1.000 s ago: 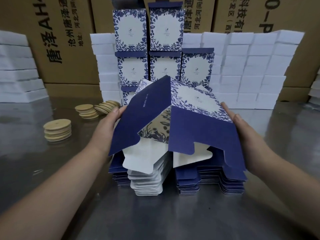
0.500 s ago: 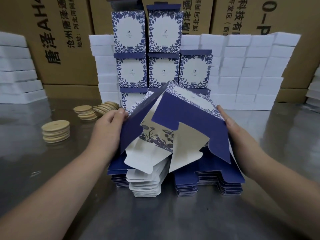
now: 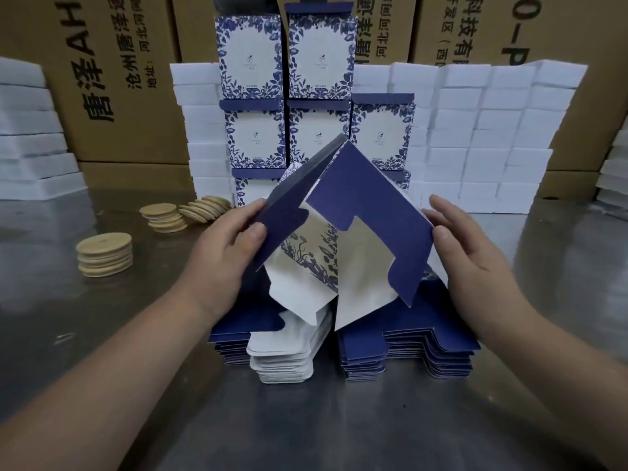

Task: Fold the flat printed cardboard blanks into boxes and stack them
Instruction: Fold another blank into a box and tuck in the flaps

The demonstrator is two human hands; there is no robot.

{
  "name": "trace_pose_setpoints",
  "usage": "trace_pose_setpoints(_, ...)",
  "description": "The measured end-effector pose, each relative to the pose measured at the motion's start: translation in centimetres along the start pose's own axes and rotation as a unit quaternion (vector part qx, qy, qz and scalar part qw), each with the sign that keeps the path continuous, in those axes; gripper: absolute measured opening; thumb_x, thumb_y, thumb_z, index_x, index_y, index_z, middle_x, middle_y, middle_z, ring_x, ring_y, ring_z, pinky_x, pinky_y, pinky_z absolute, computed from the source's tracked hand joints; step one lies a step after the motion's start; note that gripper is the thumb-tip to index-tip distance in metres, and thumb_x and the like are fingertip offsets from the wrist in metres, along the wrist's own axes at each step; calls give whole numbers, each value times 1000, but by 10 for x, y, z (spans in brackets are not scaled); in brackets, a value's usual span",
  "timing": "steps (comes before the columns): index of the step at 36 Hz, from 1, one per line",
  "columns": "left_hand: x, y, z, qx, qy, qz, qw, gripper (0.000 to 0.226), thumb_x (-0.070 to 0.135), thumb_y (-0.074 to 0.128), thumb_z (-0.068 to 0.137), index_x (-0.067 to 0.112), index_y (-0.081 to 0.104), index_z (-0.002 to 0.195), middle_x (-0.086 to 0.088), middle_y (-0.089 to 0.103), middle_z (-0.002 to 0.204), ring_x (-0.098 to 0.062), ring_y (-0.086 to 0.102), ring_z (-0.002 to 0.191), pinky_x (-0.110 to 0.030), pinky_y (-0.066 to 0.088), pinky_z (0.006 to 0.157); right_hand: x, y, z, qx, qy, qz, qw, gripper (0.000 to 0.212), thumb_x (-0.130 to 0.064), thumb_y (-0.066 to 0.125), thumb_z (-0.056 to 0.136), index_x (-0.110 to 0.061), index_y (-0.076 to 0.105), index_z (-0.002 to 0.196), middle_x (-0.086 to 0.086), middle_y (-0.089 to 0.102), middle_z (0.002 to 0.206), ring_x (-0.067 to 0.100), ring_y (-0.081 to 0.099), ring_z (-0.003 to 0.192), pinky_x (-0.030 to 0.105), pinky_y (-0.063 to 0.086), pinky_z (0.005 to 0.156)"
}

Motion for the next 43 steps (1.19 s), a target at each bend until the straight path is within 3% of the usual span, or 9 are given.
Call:
trace_pose_setpoints(8,6,2,-1,-38,28,76,996,115,94,37,58,13,37,139,-8,46,135,-11,43,126,-42,31,109,-3,2,-4,-58,1,-49,997,50,-61,47,67,-61,32,115,-40,41,124,-27,39,110,-8,26,82)
trace_pose_setpoints(14,9,5,-1,-89,35,123,988,137,100,33,45,9,23,147,-3,36,142,-7,34,132,-31,28,110,-7,3,-4,-61,-19,-79,995,52,-62,45,65,-61,29,114,-62,34,107,-37,31,104,-10,23,78)
trace_pose_setpoints(18,15,7,-2,-94,19,117,989,141,99,40,37,16,18,149,2,33,144,-5,33,133,-28,27,108,-10,3,-4,-61,-17,-85,994,68,-63,45,63,-50,35,129,-53,43,111,-33,37,104,-8,27,79)
trace_pose_setpoints(22,17,9,-3,-82,23,122,989,114,67,55,48,21,23,147,4,39,135,6,37,122,-9,30,96,-17,4,-7,-78,-16,-88,993,72,-61,50,59,-51,31,128,-54,43,111,-32,38,104,-8,28,78)
trace_pose_setpoints(25,17,10,-4,-55,34,129,990,102,58,53,51,17,33,142,5,37,125,16,37,112,2,27,87,-18,6,-8,-84,0,-113,990,93,-67,52,55,-42,26,141,-34,40,136,-18,32,125,6,29,98)
trace_pose_setpoints(31,18,8,-5,8,52,114,992,50,51,53,65,39,46,112,3,49,124,-14,49,118,-36,40,100,-22,11,-13,-61,-31,-183,981,97,-71,46,57,-38,21,145,-33,11,141,-23,9,129,20,29,107)
trace_pose_setpoints(36,14,6,-4,61,23,131,989,20,49,49,77,45,56,95,23,62,84,5,56,76,-22,43,67,-24,12,-16,-62,-59,-168,982,70,-68,50,58,-64,17,120,-28,14,150,-10,19,136,17,29,107)
trace_pose_setpoints(40,12,6,-6,73,37,112,990,41,54,36,83,25,63,93,1,66,80,-16,58,75,-35,46,69,-23,15,-18,-55,-59,-135,988,76,-64,55,59,-68,13,121,-35,15,148,-13,18,136,43,41,104)
trace_pose_setpoints(43,12,6,-9,81,51,120,988,40,55,30,83,28,59,85,4,64,77,-14,55,72,-25,40,64,-25,16,-20,-14,-89,-63,994,74,-53,59,65,-62,18,126,-41,25,140,-13,29,132,33,41,105)
Point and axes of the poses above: each hand's wrist, its own z-axis towards the middle knuckle, its own y-axis out of the palm, x = y × z, the point moved 1 cm from there along z, towards the middle knuckle
